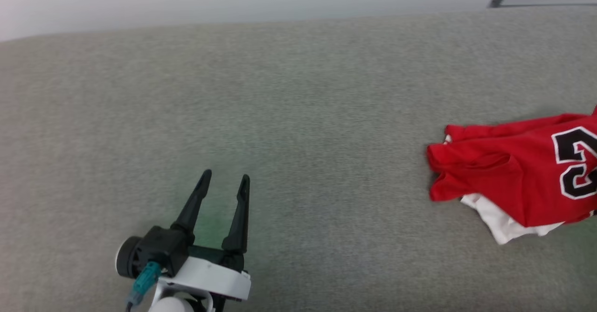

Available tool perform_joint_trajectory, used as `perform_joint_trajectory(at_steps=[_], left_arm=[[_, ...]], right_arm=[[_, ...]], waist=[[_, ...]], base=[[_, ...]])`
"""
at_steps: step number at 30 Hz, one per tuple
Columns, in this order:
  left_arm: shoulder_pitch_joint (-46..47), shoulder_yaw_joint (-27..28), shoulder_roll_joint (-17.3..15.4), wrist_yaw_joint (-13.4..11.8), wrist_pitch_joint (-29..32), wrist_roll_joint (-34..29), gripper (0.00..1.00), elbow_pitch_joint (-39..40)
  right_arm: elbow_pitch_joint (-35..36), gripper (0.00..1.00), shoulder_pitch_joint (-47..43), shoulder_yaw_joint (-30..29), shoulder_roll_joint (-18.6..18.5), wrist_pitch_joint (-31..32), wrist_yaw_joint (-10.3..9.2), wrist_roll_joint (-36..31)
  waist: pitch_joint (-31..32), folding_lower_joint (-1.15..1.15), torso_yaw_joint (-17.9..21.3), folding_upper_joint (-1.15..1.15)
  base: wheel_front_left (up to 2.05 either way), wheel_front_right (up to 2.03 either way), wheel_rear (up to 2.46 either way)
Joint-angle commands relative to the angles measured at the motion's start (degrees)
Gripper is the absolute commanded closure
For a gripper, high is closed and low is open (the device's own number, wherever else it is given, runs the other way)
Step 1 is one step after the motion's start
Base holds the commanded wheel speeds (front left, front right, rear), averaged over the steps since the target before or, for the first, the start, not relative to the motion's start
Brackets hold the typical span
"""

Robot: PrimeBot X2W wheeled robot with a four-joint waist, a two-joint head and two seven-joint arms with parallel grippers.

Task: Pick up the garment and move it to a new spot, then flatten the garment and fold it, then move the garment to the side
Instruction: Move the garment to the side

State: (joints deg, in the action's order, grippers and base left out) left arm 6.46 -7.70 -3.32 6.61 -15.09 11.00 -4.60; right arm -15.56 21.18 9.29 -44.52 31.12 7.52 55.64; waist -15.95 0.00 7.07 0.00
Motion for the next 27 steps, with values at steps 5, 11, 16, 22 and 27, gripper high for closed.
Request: perform_joint_trajectory(at_steps=[5,11,16,22,27], left_arm=[[2.8,-0.6,-1.0,0.6,0.0,-1.1,0.00,-0.3],[5.9,-1.9,-2.1,0.7,0.0,-1.7,0.00,0.2],[8.4,-3.2,-2.9,0.8,0.0,-2.5,0.00,1.5],[10.8,-5.6,-3.6,0.9,0.2,-3.2,0.00,2.3],[12.4,-6.8,-4.1,0.9,0.7,-3.3,0.00,2.9]], right_arm=[[-1.0,1.00,0.2,-2.5,-1.8,-1.9,-0.07,0.8],[-6.6,1.00,2.7,-4.5,-2.9,-5.8,-0.07,-1.2],[-13.2,1.00,6.2,-4.5,-3.2,-9.9,-0.07,-3.7],[-21.6,1.00,11.4,-2.3,-1.7,-14.3,-0.07,-6.8],[-28.5,1.00,15.7,-0.2,-1.1,-18.3,-0.07,-9.9]], waist=[[-2.0,0.00,5.3,0.00],[-3.7,0.00,6.7,0.00],[-5.6,0.00,6.9,0.00],[-7.6,0.00,7.3,0.00],[-9.1,0.00,7.3,0.00]], base=[[0.00,0.00,0.00],[0.00,0.00,0.00],[0.00,0.00,0.00],[0.00,0.00,0.00],[0.00,0.00,0.00]])
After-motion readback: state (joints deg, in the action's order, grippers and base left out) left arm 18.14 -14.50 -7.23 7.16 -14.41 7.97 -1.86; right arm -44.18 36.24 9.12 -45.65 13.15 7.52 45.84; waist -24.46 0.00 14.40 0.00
